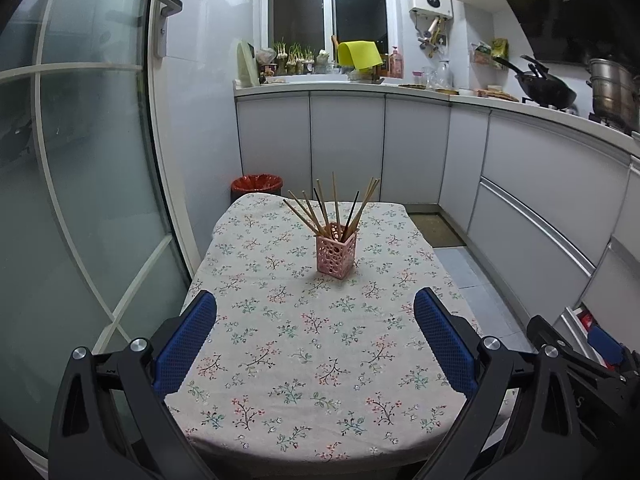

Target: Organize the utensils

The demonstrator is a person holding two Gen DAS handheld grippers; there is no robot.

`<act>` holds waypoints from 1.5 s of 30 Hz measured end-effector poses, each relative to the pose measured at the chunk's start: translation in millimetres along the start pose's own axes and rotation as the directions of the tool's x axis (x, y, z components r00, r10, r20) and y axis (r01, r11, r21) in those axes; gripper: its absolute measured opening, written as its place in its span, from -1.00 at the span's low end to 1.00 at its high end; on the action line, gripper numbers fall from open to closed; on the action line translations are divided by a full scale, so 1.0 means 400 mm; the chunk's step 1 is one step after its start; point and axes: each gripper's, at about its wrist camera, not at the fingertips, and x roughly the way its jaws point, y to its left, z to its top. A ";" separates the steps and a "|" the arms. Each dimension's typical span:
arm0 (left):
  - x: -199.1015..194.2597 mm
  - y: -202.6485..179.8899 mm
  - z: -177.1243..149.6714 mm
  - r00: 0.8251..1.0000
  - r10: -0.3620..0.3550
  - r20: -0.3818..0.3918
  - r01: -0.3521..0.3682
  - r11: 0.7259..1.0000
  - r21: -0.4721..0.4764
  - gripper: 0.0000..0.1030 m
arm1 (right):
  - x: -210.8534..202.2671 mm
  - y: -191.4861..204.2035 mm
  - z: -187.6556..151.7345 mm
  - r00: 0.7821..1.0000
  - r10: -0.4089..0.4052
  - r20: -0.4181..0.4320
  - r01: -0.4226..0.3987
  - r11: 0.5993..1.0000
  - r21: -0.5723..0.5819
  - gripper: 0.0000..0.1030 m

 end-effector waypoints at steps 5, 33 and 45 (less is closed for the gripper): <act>0.002 0.002 0.003 1.000 0.002 -0.006 -0.002 1.000 -0.001 0.87 | 0.000 0.000 -0.001 1.000 0.001 -0.001 -0.001 1.000 0.002 0.86; 0.010 0.009 0.006 1.000 -0.006 -0.020 0.006 1.000 -0.005 0.87 | -0.002 0.007 0.003 1.000 0.012 -0.006 -0.012 1.000 0.000 0.86; 0.013 0.004 0.003 1.000 -0.005 -0.027 0.005 1.000 -0.004 0.87 | 0.001 0.008 -0.002 1.000 0.019 -0.014 -0.019 1.000 -0.004 0.86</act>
